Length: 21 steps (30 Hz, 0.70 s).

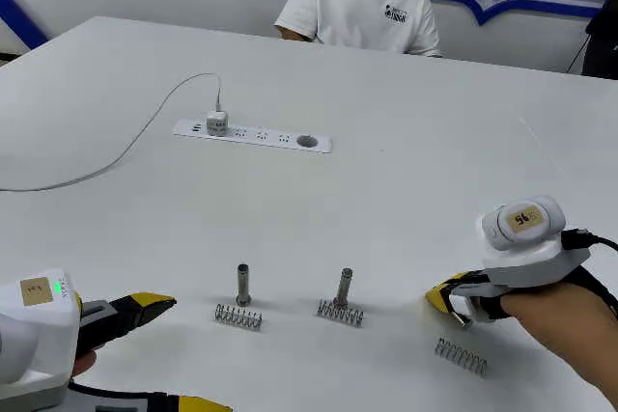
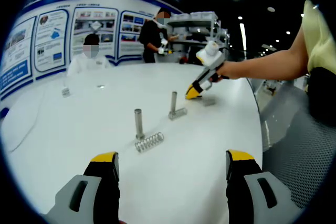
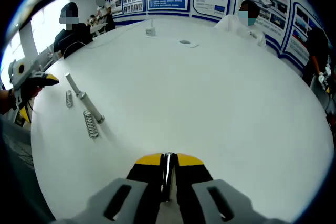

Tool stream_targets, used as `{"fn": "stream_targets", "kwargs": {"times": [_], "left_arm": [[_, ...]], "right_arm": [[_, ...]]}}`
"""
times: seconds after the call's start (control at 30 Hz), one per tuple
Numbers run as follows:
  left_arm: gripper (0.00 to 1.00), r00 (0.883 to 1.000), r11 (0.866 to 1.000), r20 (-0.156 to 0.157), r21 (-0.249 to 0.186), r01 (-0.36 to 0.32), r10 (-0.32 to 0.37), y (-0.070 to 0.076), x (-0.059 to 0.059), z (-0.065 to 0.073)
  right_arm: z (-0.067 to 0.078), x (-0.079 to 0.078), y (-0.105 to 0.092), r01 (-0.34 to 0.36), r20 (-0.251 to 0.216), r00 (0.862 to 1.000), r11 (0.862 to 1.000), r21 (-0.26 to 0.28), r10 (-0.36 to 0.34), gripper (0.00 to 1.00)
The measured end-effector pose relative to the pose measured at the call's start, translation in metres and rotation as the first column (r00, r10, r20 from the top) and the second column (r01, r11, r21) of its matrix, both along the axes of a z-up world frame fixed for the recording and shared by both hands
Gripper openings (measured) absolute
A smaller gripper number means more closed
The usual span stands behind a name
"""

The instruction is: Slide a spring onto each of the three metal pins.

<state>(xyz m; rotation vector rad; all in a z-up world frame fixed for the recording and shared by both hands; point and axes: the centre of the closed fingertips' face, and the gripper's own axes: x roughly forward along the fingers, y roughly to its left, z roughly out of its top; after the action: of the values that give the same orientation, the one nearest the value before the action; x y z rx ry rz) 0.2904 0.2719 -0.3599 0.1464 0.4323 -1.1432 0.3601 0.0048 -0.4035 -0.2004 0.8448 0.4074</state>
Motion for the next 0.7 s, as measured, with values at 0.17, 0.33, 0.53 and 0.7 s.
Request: {"fn": "stream_targets", "kwargs": {"times": [0.17, 0.33, 0.53, 0.7], "left_arm": [[0.85, 1.000, 1.000, 0.001, -0.003, -0.001, 0.001, 0.0002, 0.0005, 0.0010], [0.85, 1.000, 1.000, 0.002, -0.006, -0.003, 0.003, -0.0003, 0.0004, 0.0021], [0.84, 1.000, 1.000, 0.008, -0.001, -0.001, 0.001, 0.0005, 0.0006, 0.0035], [0.84, 1.000, 1.000, 0.014, -0.003, -0.005, 0.005, 0.0006, 0.0028, 0.0061]], "right_arm": [[0.0000, -0.0006, -0.0005, 0.016, -0.003, 1.000, 1.000, 0.017, -0.016, 0.10], [-0.0001, -0.0009, -0.0008, 0.020, -0.005, 1.000, 1.000, 0.017, -0.020, 0.10], [0.0018, -0.0037, -0.0001, 0.019, 0.000, 1.000, 1.000, 0.017, -0.019, 0.09], [0.0096, -0.0053, -0.0011, 0.021, 0.017, 1.000, 1.000, 0.020, -0.021, 0.09]]}}
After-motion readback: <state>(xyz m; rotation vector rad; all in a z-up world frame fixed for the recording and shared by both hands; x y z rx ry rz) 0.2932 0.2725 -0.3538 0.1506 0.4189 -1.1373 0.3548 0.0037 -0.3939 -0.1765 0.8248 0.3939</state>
